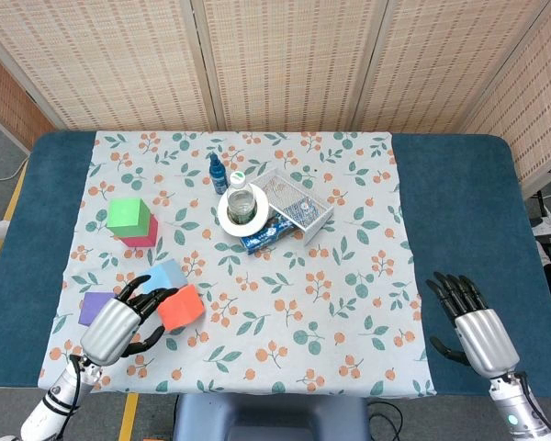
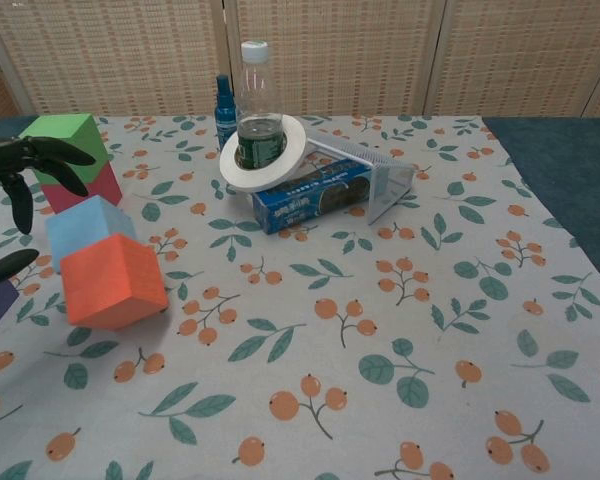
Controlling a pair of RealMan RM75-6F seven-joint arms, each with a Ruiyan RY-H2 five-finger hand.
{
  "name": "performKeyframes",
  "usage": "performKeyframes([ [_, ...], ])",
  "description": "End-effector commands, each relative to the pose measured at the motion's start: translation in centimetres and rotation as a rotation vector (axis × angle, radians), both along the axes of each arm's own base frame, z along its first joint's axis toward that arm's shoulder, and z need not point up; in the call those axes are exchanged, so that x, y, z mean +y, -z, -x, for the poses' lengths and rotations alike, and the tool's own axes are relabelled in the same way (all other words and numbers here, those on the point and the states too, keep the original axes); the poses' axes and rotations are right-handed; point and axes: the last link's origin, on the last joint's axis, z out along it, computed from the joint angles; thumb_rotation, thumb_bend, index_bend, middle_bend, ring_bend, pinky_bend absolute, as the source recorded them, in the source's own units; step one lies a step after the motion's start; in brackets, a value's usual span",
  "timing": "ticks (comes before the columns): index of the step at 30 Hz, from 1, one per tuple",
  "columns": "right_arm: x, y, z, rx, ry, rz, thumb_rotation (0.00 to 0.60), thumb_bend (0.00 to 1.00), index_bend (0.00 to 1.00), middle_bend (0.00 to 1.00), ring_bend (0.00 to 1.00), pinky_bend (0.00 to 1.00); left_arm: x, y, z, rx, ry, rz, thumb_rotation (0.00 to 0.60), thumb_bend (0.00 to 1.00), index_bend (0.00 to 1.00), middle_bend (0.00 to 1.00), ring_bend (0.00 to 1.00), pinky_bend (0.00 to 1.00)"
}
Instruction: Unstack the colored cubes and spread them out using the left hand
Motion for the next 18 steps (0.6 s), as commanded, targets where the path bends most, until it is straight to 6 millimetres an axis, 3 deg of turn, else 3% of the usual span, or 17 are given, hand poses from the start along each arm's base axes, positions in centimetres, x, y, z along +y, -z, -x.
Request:
performKeyframes([
  [1, 0.0, -0.1, 0.0, -0.001, -0.001, 0.002, 0.6, 0.13, 0.0, 0.0, 0.0, 0.0, 0.0, -0.1, -0.1, -0.006, 0.006, -0.006, 0.6, 0.41, 0.16, 0.25, 0.47, 0.17],
  [10, 0.1, 0.0, 0.0, -0.001, -0.003, -0.001, 0.6, 0.13, 0.0, 0.0, 0.0, 0.0, 1.9, -0.7, 1.7, 0.016, -0.112, -0.02, 0.6, 0.41, 0.15, 0.24, 0.34, 0.17],
  [15, 0.1, 0.1, 0.0, 0.0, -0.002, -0.002, 0.6, 0.13, 0.0, 0.0, 0.0, 0.0, 2.2, -0.2, 3.2, 0.057, -0.2, 0.062, 0.6, 0.4, 0.0, 0.07, 0.03, 0.12],
  [18, 0.1, 0.2, 0.0, 0.003, -0.002, -0.008, 0.6, 0.13, 0.0, 0.0, 0.0, 0.0, 2.3, 0.4, 3.5, 0.066, -0.205, 0.084, 0.6, 0.4, 0.0, 0.02, 0.0, 0.1],
])
